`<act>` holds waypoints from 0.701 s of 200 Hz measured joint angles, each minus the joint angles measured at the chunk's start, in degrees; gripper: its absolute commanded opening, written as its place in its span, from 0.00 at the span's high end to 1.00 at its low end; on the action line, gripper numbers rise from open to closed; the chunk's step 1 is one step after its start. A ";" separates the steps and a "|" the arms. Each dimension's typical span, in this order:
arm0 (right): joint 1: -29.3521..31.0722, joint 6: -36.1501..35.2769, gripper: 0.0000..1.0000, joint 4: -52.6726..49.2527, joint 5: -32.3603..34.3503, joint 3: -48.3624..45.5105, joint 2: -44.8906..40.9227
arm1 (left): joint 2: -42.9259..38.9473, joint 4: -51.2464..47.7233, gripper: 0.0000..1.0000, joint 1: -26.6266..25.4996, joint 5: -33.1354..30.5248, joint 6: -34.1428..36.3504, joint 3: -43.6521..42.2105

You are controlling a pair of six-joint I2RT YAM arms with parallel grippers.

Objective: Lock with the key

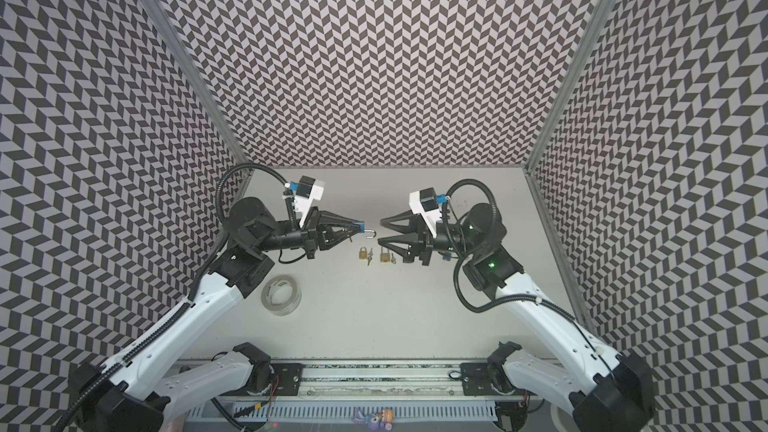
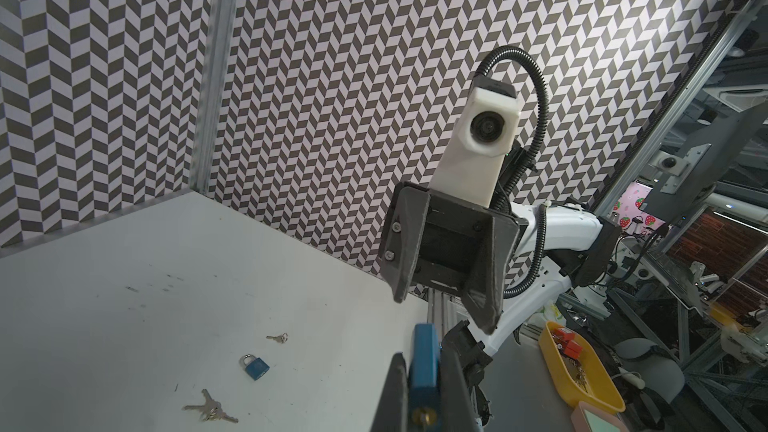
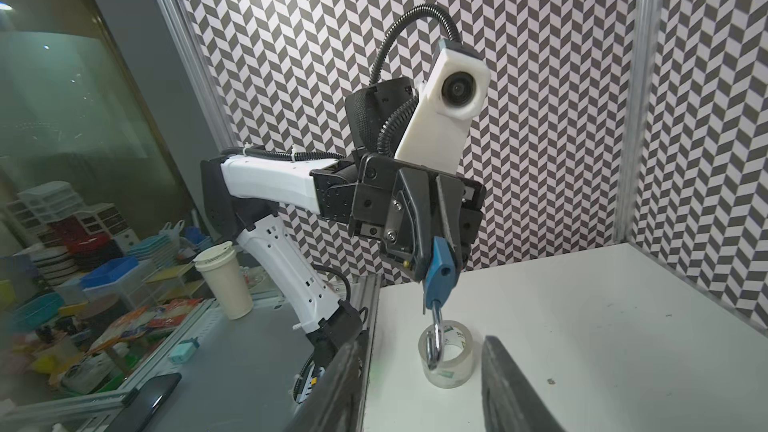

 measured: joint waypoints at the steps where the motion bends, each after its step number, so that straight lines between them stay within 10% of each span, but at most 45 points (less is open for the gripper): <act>1: 0.00 0.00 0.54 0.00 -0.04 0.00 0.04 | 0.00 0.00 1.00 -0.02 0.00 0.00 0.00; 140: 0.02 0.66 0.83 -2.23 -4.39 1.70 3.10 | 1.40 0.00 1.00 -1.40 0.13 1.07 0.24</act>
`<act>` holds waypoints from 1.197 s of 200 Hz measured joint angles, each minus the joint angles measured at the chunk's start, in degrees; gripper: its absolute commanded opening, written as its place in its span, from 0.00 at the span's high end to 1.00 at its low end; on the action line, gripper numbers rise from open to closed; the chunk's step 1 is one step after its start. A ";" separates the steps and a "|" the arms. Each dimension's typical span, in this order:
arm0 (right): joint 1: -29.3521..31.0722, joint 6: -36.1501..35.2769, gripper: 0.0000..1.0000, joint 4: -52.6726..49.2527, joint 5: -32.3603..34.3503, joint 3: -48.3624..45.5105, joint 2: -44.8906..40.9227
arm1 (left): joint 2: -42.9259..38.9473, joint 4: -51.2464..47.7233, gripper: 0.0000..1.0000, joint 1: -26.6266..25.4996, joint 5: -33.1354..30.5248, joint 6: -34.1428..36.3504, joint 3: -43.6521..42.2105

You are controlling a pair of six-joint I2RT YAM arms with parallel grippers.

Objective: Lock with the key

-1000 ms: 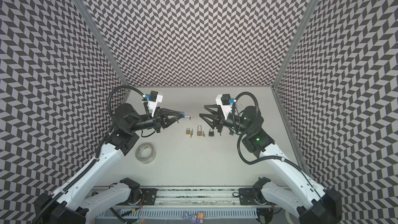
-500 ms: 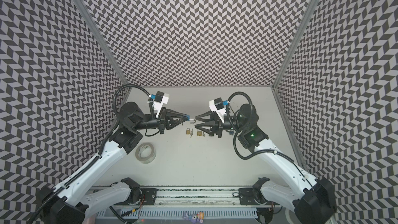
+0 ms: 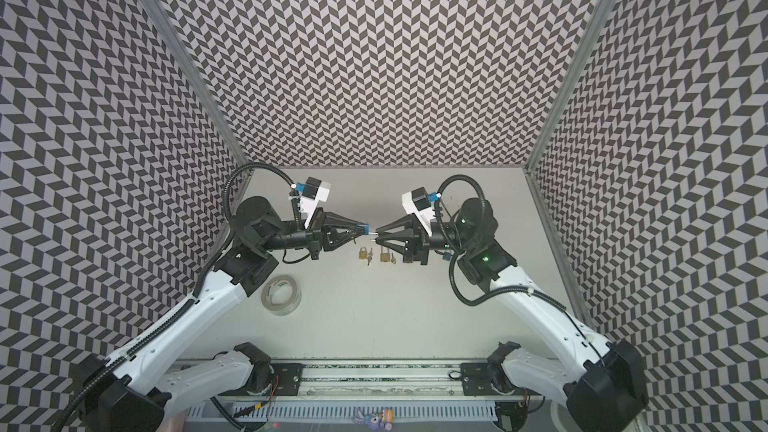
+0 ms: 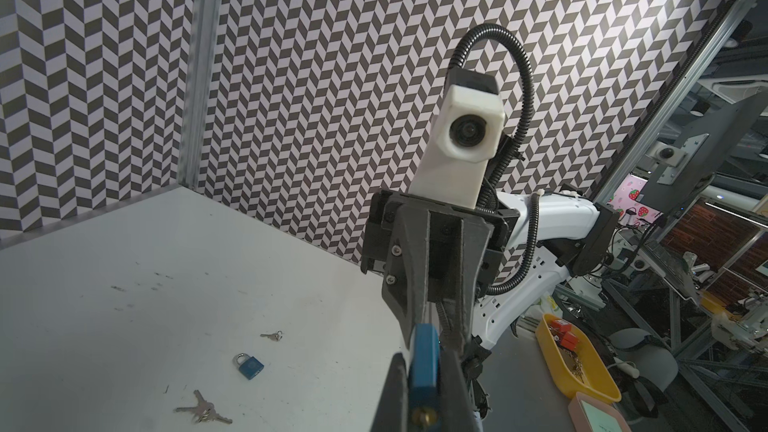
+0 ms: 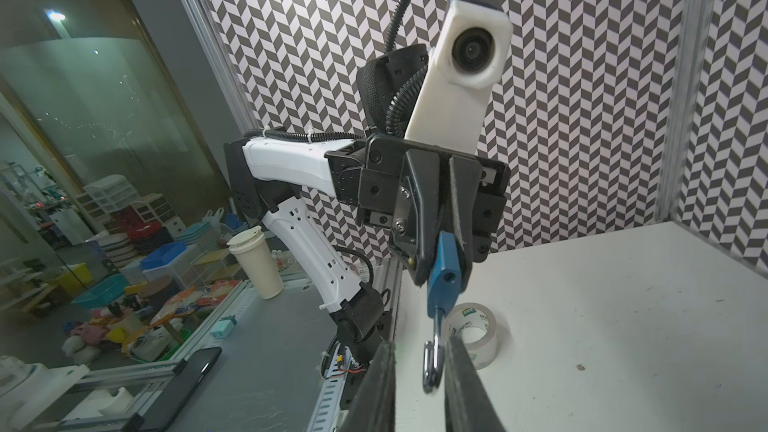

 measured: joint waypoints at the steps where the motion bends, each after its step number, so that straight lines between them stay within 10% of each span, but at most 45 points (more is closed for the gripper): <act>1: 0.00 -0.04 0.83 -0.17 0.00 0.04 0.07 | 0.00 0.00 1.00 -0.02 0.00 0.00 0.00; 107: 0.00 -1.05 1.00 -2.97 0.37 0.79 0.39 | 0.46 0.20 1.00 -0.22 -0.31 0.44 0.00; 139: 0.00 -2.71 1.00 -4.37 2.43 0.79 0.11 | 0.46 -0.63 0.42 -0.11 -3.28 1.18 0.46; 157: 0.00 -4.09 1.00 -5.99 3.63 1.05 -0.46 | 0.48 -2.51 0.27 0.85 -6.21 1.92 1.92; 239: 0.00 -7.04 1.00 -11.41 7.10 3.21 -2.49 | 1.25 -8.90 0.39 -0.52 -8.39 11.69 7.26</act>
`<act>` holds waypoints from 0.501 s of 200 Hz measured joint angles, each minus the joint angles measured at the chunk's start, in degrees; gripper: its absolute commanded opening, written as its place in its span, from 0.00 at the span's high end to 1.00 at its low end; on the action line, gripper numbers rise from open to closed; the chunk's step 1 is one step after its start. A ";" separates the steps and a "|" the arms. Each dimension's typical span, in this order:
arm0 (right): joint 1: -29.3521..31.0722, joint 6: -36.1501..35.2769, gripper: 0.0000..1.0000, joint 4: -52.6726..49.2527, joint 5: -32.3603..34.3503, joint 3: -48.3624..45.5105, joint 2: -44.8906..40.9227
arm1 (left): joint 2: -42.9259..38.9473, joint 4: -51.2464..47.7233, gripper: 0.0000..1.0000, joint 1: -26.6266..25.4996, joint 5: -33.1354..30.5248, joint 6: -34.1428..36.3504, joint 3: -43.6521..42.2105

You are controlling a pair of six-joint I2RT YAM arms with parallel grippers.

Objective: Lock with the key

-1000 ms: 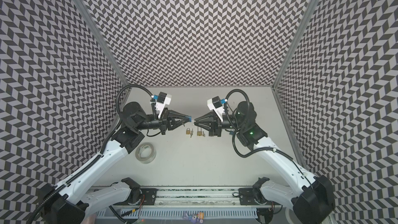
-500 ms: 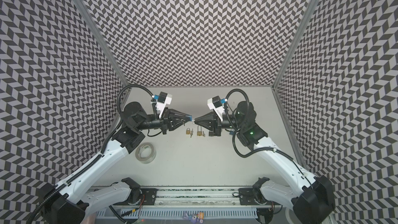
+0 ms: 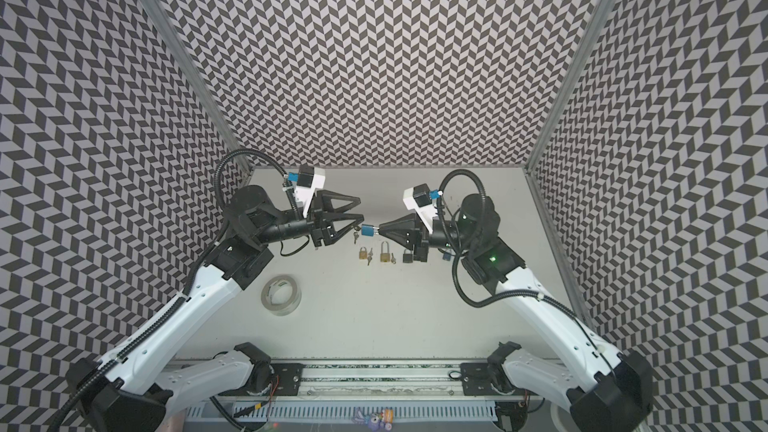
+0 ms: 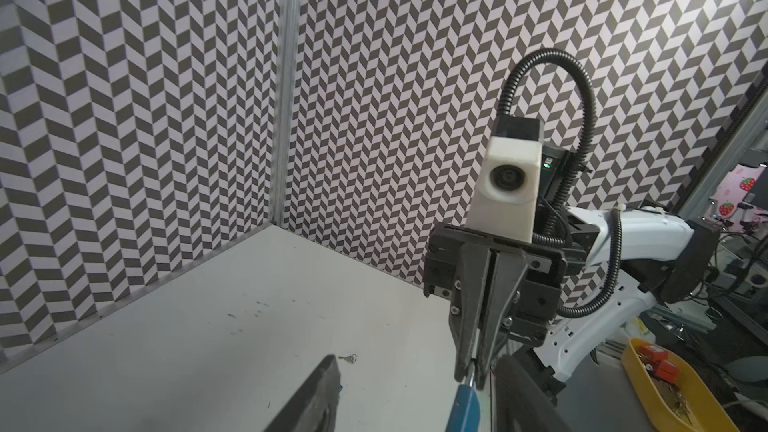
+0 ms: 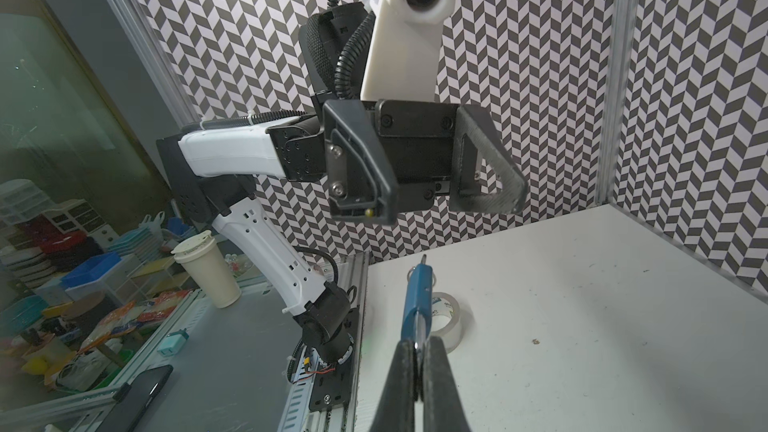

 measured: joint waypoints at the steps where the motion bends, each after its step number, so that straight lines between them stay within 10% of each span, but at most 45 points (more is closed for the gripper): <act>1: 0.00 0.00 1.00 0.00 0.00 0.02 0.00 | 0.02 0.00 0.39 -0.04 0.13 0.07 0.00; 100: 0.02 -0.68 1.00 -2.23 -0.02 0.33 -1.20 | 2.47 -6.45 0.62 -0.85 6.36 6.29 0.74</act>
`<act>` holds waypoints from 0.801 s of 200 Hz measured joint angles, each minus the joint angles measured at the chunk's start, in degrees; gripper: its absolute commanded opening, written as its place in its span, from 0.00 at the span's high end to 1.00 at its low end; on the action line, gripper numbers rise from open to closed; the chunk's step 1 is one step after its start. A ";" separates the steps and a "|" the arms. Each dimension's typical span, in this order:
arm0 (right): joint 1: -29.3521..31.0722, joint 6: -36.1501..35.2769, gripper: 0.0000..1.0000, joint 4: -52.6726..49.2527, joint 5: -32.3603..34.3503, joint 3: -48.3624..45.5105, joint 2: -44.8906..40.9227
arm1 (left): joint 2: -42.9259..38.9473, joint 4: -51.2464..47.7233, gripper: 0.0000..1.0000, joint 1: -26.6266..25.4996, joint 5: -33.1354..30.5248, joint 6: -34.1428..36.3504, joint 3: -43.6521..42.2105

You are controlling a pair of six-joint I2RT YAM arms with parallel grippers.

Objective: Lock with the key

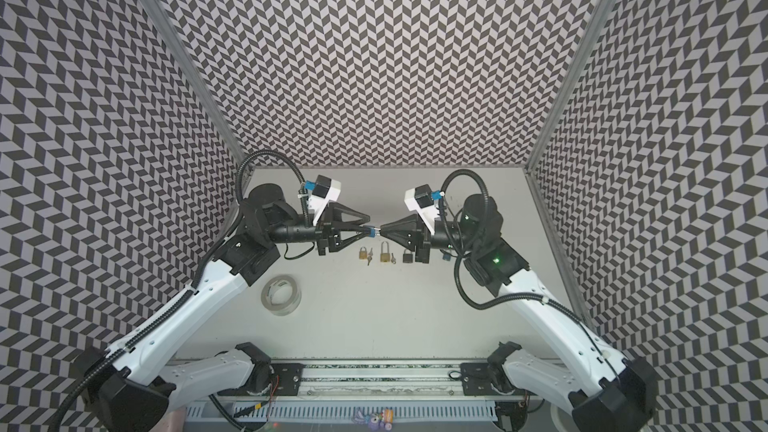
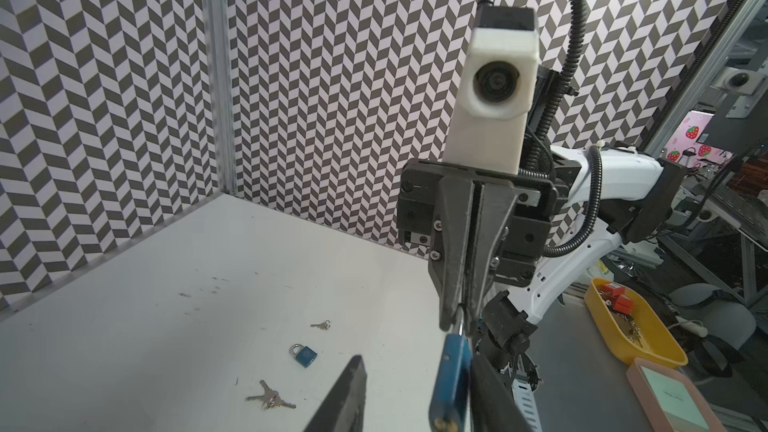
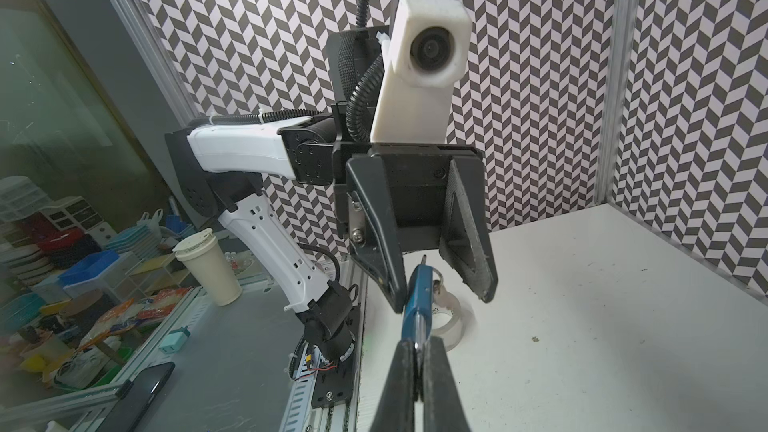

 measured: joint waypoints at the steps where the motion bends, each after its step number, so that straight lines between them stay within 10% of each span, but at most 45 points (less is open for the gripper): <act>1: 0.00 -0.02 1.00 -0.02 0.00 0.00 0.00 | 0.00 -0.02 0.63 0.00 0.04 -0.02 0.00; 60: -0.13 -0.70 1.00 -0.94 0.26 0.02 -0.02 | 0.48 -0.42 1.00 -0.83 2.10 1.11 0.15; 160: -0.04 0.00 1.00 0.55 0.11 -0.13 -1.42 | 1.11 -0.74 1.00 -4.35 1.42 2.36 1.29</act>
